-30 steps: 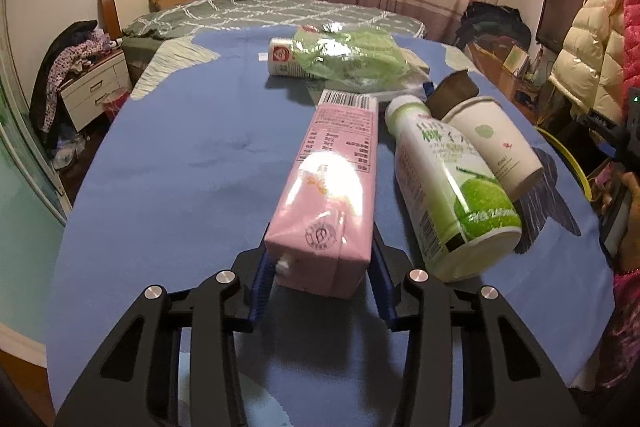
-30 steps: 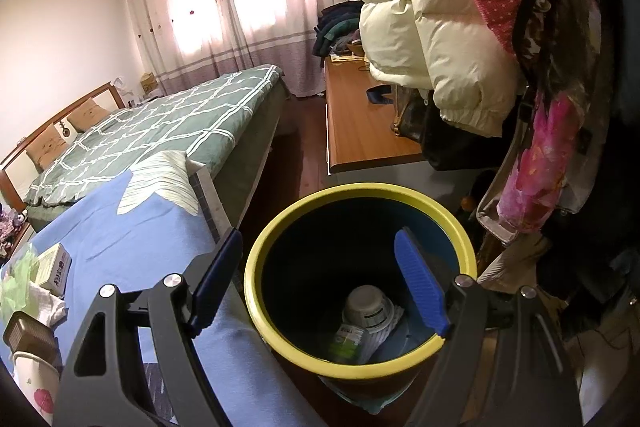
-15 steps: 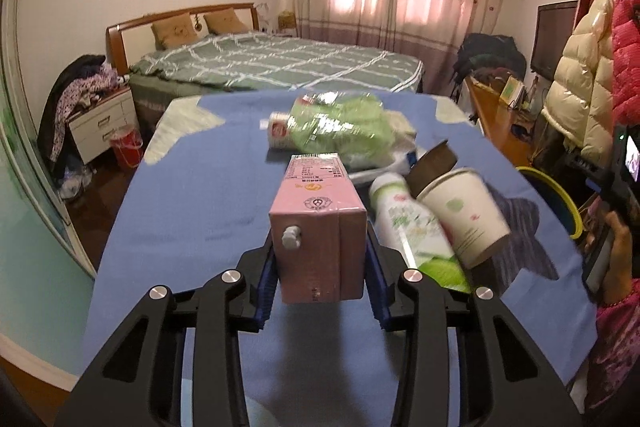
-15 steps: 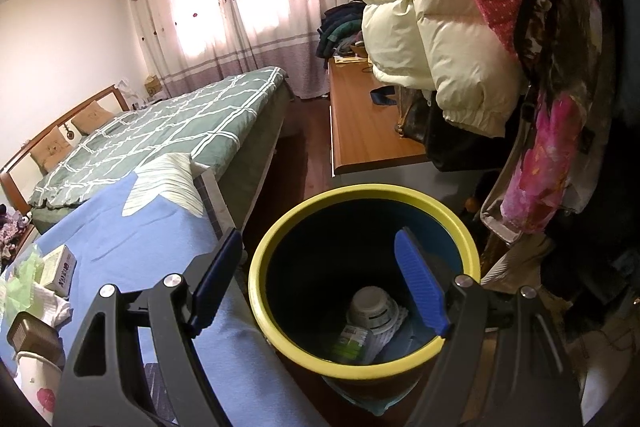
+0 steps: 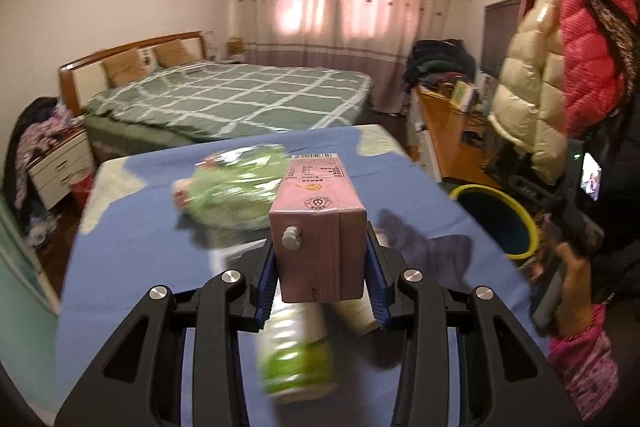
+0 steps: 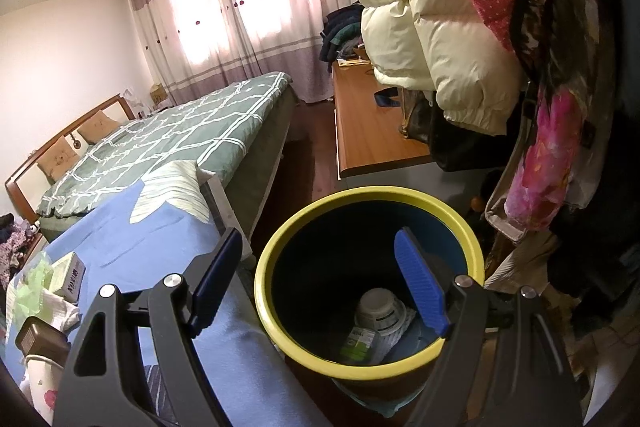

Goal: Collect trash
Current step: 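Carry the pink carton over the bin and release it with the left tool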

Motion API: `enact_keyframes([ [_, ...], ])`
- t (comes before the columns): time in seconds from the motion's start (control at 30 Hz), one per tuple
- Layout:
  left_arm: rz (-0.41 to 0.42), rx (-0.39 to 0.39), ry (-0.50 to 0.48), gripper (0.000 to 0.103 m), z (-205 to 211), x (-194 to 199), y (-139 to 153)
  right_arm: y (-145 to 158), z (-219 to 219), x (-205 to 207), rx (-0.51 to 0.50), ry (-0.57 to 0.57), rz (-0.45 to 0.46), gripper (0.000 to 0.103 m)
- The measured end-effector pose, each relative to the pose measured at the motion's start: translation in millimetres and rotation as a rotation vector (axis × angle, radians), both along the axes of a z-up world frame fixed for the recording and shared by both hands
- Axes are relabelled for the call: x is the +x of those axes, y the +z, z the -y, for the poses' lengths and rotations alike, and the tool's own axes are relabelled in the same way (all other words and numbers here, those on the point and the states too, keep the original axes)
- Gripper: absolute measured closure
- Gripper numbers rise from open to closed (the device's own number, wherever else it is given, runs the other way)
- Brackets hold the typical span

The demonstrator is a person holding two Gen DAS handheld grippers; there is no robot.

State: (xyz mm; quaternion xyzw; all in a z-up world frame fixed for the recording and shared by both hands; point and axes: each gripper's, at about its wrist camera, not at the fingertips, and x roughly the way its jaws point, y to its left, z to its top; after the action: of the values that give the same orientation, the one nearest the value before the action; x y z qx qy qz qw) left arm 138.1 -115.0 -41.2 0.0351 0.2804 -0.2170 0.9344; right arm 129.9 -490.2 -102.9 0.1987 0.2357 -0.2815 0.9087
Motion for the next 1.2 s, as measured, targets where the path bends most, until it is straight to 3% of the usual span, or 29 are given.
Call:
enact_keyframes([
  [0.43, -0.047, 0.030, -0.265, 0.065, 154.6, 24.1, -0.6, 5.7, 15.4, -54.9, -0.028, 0.002, 0.019, 0.029],
  [0.87, -0.163, 0.093, -0.447, 0.065, 297.3, 42.6, -41.3, 2.7, 49.2, -106.0, -0.056, -0.087, 0.031, 0.025],
  [1.13, -0.213, 0.154, -0.496, 0.064, 354.8, 50.9, -71.5, -6.4, 69.6, -116.2, -0.033, -0.136, 0.019, 0.025],
  [1.17, -0.219, 0.164, -0.494, 0.063, 359.3, 52.0, -75.0, -7.7, 71.0, -116.1, -0.029, -0.135, 0.017, 0.025],
  [1.2, -0.221, 0.171, -0.487, 0.051, 362.2, 53.0, -77.6, -8.7, 70.9, -116.4, -0.026, -0.134, 0.017, 0.025],
])
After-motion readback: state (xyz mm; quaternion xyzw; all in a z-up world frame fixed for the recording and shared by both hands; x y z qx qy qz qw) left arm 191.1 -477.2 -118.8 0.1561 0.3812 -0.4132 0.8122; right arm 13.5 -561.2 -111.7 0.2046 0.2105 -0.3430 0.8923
